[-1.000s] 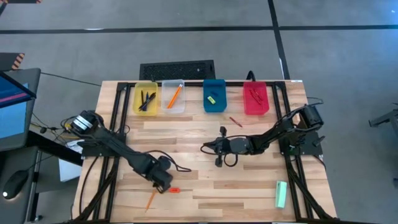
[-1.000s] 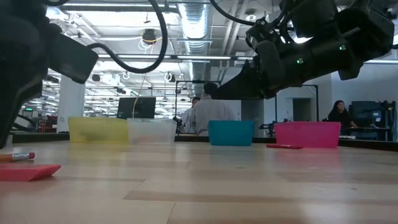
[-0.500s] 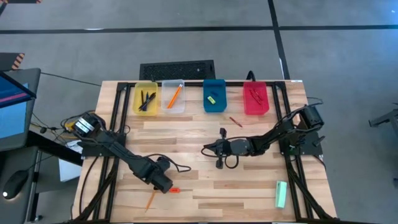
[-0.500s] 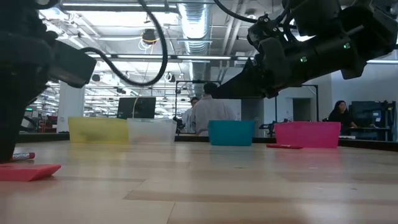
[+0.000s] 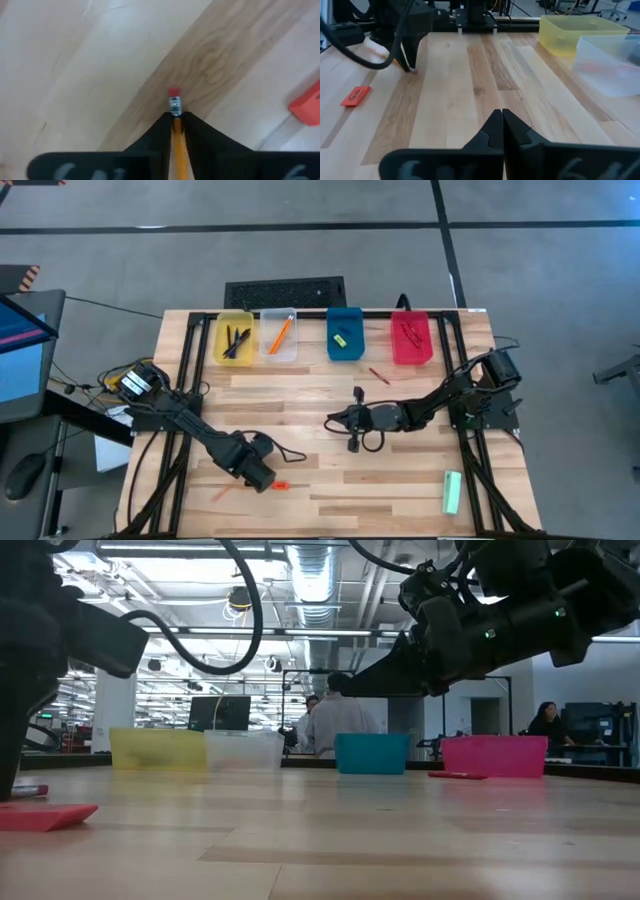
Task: Sort crayons/erasers/pens/pencils in bins
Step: Put the orange pencil into the transparent bin
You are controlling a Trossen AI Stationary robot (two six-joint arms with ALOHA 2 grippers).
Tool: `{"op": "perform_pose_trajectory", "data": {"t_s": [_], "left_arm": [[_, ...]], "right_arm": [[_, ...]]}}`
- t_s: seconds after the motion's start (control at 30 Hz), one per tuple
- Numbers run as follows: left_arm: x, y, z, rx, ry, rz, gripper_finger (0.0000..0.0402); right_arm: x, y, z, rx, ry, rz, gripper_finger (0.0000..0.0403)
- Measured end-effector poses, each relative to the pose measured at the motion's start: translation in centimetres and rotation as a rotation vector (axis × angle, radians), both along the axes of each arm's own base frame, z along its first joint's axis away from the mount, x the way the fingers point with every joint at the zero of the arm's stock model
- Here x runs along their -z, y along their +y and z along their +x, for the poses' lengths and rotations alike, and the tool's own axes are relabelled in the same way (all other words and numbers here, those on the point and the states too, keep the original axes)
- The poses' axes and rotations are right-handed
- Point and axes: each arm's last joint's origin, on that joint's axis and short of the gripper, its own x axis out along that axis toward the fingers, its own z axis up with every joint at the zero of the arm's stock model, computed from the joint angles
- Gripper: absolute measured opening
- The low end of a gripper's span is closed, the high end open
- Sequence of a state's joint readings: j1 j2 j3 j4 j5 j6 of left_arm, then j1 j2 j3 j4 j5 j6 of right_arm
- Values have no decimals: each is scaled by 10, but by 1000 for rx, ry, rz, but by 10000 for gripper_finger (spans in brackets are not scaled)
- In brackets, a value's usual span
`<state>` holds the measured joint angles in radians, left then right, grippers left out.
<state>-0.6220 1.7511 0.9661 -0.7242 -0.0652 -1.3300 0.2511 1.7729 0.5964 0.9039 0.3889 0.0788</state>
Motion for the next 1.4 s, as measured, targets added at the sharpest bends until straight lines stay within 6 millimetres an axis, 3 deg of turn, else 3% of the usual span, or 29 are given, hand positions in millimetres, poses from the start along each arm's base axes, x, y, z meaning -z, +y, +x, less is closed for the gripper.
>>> {"op": "perform_pose_trajectory", "data": {"t_s": [0.33, 0.87, 1.1, 1.4], "left_arm": [[-7, 8, -3, 91, 0, 41, 20], [-84, 69, -1, 24, -302, 126, 18], [-120, 113, 1, 46, -494, 184, 18], [-151, 199, 3, 42, -617, 315, 18]], "right_arm": [[0, 0, 0, 0, 0, -1, 8], [0, 0, 0, 1, 4, 1, 4], [1, 1, -1, -1, 7, 4, 7], [2, 1, -1, 0, 17, 5, 3]]}}
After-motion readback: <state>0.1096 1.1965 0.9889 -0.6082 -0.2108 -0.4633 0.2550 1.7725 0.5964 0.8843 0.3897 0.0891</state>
